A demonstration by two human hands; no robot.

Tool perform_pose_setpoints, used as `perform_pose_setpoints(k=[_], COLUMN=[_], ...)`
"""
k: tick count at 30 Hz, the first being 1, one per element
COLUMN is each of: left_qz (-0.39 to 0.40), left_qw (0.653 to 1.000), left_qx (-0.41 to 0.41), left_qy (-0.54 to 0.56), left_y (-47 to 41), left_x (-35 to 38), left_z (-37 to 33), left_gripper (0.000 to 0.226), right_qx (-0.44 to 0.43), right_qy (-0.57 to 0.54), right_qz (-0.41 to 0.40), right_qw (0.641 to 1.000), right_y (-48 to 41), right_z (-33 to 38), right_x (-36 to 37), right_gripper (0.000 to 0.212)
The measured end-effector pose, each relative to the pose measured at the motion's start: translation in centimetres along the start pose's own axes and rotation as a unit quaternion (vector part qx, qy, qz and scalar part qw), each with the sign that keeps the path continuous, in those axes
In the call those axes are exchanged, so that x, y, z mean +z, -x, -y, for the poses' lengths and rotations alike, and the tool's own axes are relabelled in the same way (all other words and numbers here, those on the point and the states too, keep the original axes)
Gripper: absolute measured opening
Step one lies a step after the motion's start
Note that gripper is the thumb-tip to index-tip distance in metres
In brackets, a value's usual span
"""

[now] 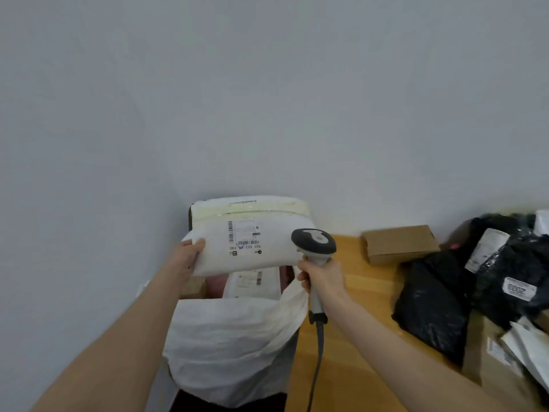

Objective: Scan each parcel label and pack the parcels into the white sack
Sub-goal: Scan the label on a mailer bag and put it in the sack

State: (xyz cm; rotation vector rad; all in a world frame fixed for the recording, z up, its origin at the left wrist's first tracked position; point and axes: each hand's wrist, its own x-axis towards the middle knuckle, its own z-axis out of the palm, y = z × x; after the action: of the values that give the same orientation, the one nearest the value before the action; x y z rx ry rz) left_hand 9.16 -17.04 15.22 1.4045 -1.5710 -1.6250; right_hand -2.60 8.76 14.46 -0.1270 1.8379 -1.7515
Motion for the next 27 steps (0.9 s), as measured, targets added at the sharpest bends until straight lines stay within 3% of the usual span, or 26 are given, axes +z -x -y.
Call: perform_pose_setpoints(k=[5, 8, 13, 16, 20, 24, 27], left_qz=[-0.016, 0.023, 0.090, 0.100, 0.068, 0.017, 0.062], left_qw=[0.997, 0.984, 0.960, 0.962, 0.923, 0.886, 0.884], left_qx=[-0.074, -0.157, -0.214, -0.177, -0.043, 0.066, 0.081], left_qy=[-0.035, -0.079, -0.156, -0.185, -0.377, -0.458, -0.457], left_y=[-7.9, -12.3, -16.2, -17.4, -19.0, -22.9, -26.5], left_x=[-9.1, -13.3, -9.6, -4.7, -1.5, -2.5, -2.7], left_z=[-0.6, -0.8, 0.5, 2.7, 5.3, 4.2, 3.4], left_gripper=[0.034, 0.033, 0.039, 0.041, 0.042, 0.059, 0.074], right_qx=[0.024, 0.043, 0.070, 0.059, 0.026, -0.016, -0.029], right_qy=[0.011, 0.011, 0.050, 0.127, 0.222, 0.364, 0.452], right_qz=[-0.020, -0.025, -0.033, -0.042, -0.050, -0.006, 0.050], right_qw=[0.999, 0.999, 0.996, 0.989, 0.973, 0.931, 0.890], right_y=[-4.2, -6.2, -8.7, -10.3, -12.7, -14.4, -15.1], right_z=[-1.1, -1.7, -3.3, -4.2, -5.0, -5.0, -5.3], right_x=[9.1, 13.8, 17.4, 18.3, 19.4, 21.6, 23.4], right_gripper=[0.004, 0.004, 0.006, 0.018, 0.025, 0.045, 0.051])
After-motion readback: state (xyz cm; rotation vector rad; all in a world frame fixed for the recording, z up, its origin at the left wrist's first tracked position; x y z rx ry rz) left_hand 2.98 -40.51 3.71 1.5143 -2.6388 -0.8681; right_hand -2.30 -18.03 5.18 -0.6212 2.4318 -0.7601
